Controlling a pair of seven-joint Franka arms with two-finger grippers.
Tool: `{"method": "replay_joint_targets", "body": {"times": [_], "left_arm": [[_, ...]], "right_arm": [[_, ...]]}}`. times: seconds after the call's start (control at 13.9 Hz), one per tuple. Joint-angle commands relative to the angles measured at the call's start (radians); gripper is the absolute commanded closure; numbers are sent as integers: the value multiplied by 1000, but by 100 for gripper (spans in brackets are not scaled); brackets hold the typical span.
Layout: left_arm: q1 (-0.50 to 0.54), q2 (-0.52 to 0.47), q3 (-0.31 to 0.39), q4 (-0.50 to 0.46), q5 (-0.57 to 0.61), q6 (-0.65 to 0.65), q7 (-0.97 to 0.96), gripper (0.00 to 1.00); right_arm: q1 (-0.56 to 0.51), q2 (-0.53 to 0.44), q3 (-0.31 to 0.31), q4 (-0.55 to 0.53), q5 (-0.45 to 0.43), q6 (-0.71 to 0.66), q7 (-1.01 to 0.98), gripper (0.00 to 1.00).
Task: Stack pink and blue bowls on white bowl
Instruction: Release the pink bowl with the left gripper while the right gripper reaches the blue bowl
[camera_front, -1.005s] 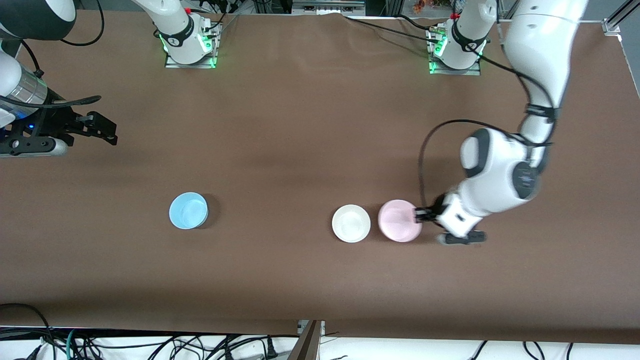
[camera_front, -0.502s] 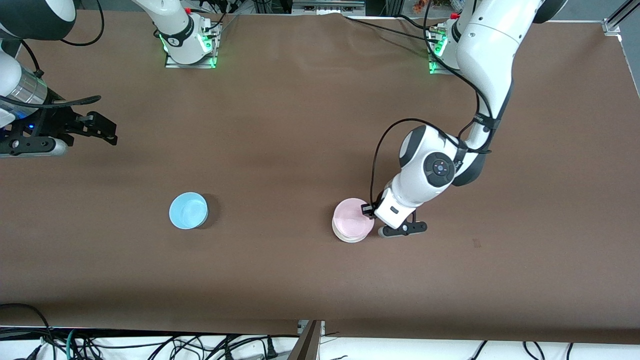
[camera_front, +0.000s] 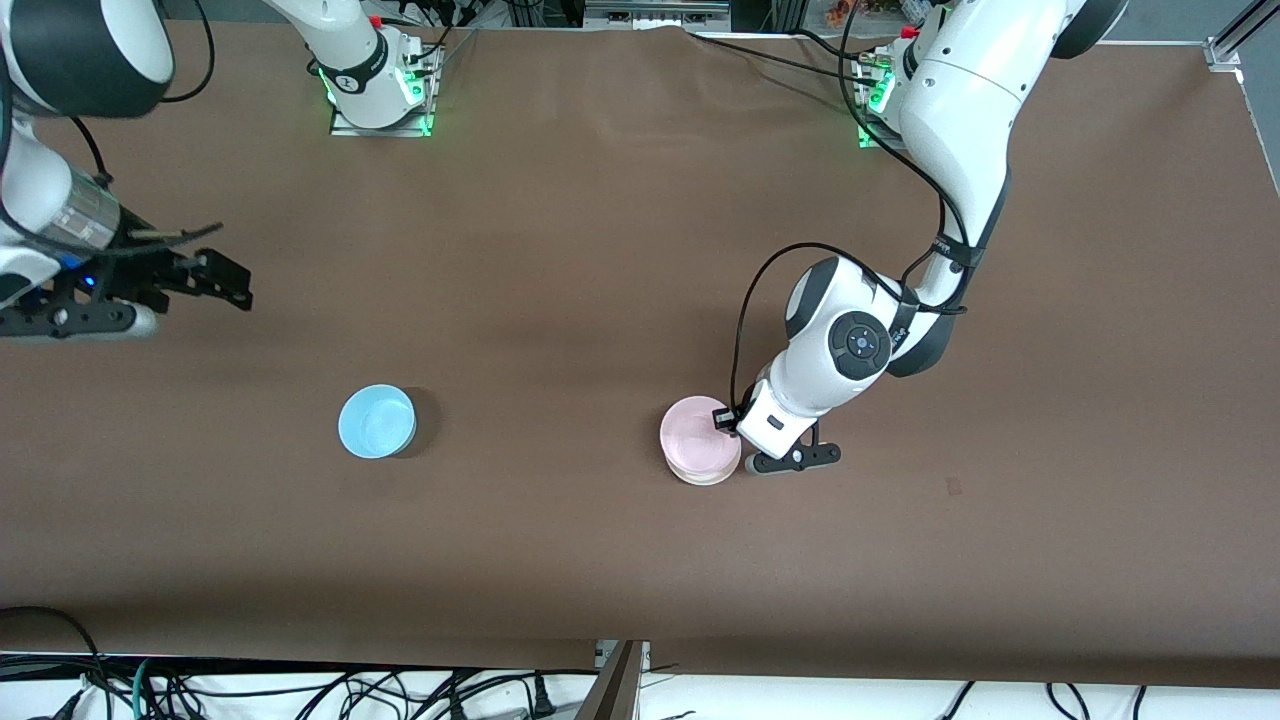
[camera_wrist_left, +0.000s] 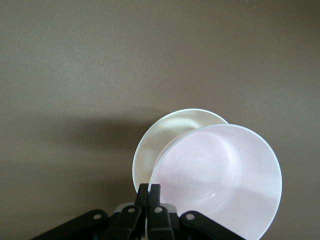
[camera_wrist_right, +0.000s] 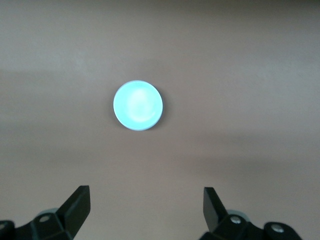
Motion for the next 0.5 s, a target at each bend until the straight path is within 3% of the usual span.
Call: {"method": "replay_joint_targets", "body": {"times": [0.0,0.43], "left_arm": [[-10,14,7,27,59,-5,-27,100],[-10,27,7,24,59,-5,-29,100]], "right_arm": [[0,19,4,10,20,12,-7,0],[8,99,6,12,14,17,-13,0]]}}
